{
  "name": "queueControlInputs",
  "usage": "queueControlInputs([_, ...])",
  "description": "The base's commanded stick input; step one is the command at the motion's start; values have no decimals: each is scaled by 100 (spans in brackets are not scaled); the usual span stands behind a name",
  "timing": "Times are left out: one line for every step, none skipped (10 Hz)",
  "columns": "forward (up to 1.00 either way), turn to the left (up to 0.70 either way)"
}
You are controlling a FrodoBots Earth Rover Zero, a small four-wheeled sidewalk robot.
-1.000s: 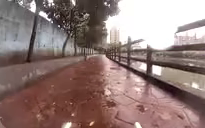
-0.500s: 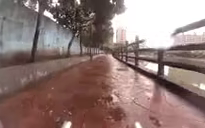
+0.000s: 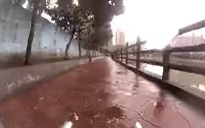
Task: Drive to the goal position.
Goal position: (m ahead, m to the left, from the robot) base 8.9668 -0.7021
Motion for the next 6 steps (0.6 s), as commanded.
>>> queueControlInputs([50, 0])
queueControlInputs([50, 0])
queueControlInputs([50, 0])
queueControlInputs([50, 0])
queueControlInputs([50, 0])
queueControlInputs([50, 0])
